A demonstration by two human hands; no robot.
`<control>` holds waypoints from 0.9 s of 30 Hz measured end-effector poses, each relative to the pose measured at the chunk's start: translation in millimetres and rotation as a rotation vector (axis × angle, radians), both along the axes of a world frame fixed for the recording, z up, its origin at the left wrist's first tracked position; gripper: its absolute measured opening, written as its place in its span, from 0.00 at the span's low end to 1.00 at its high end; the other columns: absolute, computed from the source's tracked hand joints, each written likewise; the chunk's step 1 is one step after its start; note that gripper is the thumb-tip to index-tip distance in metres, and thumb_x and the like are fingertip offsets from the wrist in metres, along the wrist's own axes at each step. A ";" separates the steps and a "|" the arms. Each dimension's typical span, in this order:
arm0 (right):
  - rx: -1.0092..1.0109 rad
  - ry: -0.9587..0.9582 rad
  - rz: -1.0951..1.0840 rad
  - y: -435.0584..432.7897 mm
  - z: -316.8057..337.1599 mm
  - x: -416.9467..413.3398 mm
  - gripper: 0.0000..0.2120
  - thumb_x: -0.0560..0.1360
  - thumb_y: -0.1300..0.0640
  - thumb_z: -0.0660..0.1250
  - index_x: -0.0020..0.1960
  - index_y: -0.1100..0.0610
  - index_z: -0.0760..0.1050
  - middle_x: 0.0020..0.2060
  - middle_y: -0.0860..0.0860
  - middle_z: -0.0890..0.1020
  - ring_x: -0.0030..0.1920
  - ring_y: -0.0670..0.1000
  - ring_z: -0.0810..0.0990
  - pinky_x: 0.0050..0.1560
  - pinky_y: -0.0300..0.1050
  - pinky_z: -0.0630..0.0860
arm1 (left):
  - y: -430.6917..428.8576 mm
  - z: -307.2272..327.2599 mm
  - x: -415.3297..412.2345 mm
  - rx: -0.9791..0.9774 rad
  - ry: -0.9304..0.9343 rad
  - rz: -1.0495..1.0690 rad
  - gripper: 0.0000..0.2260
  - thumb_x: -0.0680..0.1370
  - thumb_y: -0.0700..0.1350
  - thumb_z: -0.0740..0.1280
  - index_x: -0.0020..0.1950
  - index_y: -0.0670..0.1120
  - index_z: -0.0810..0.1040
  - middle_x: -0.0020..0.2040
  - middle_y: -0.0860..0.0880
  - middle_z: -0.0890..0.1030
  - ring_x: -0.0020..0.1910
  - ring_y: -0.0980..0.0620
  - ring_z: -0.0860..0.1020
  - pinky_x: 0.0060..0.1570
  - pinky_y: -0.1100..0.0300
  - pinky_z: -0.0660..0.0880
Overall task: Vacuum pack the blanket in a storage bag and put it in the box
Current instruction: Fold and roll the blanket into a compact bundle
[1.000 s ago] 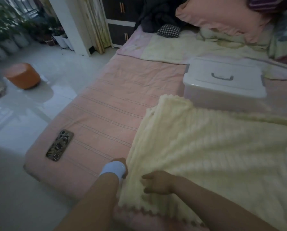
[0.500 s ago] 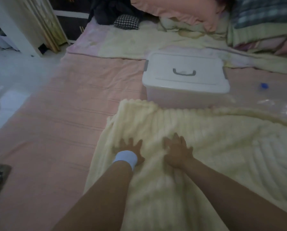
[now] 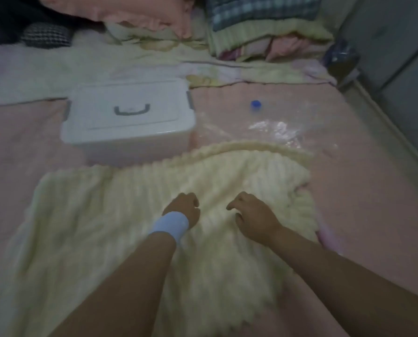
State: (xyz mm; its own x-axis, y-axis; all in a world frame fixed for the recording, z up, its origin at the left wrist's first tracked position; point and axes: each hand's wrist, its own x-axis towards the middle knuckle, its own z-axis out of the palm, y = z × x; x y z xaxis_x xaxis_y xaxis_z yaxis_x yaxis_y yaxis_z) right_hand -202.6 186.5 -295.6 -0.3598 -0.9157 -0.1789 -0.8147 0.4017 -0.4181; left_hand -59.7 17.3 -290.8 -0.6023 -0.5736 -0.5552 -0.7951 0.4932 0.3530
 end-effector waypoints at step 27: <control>0.104 0.446 0.438 156.3 -8.9 -155.1 0.20 0.58 0.40 0.70 0.41 0.53 0.80 0.43 0.53 0.77 0.48 0.57 0.78 0.63 0.64 0.73 | 170.9 10.6 -166.9 0.075 -0.175 -0.440 0.37 0.68 0.63 0.73 0.73 0.63 0.60 0.71 0.57 0.69 0.72 0.48 0.66 0.72 0.48 0.55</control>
